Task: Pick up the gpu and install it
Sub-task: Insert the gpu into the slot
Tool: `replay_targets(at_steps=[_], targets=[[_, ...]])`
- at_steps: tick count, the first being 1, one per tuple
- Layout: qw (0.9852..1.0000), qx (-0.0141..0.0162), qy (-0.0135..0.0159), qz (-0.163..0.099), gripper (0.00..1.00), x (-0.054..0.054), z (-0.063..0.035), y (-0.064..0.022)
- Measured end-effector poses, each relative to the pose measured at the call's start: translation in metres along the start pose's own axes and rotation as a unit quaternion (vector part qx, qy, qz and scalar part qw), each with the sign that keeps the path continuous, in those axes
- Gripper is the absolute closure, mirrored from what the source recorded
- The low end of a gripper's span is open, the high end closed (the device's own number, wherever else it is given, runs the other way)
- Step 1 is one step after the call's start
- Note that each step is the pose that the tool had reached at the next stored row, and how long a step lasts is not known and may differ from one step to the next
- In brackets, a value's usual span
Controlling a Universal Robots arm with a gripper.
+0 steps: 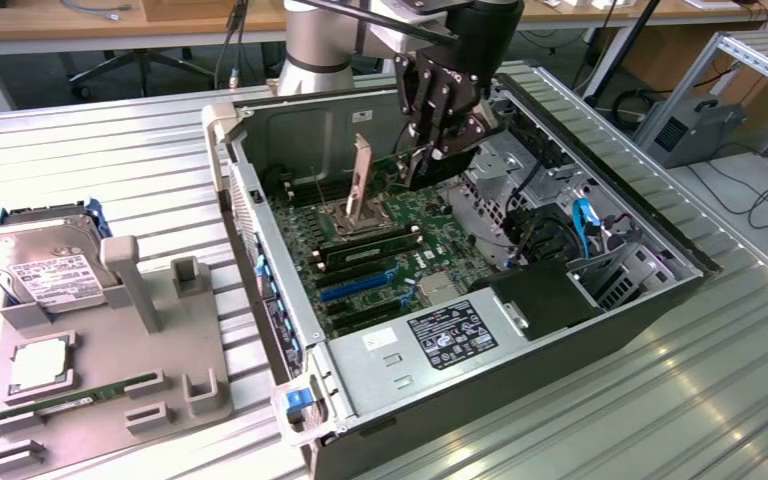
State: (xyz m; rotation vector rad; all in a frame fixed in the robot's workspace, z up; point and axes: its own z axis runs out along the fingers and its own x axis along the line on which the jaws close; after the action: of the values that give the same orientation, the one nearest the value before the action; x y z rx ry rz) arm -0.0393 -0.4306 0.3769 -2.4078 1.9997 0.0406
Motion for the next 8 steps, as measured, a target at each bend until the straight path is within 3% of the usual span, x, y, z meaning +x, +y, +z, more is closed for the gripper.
replay_targets(at_steps=[4, 8], targets=[[1.0000, 0.0000, 0.0000, 0.001, 0.74, 0.0000, 0.0000, 0.0000], [0.9998, 0.0005, -0.0002, 0.020, 0.74, 0.0000, 0.0009, -0.0001]])
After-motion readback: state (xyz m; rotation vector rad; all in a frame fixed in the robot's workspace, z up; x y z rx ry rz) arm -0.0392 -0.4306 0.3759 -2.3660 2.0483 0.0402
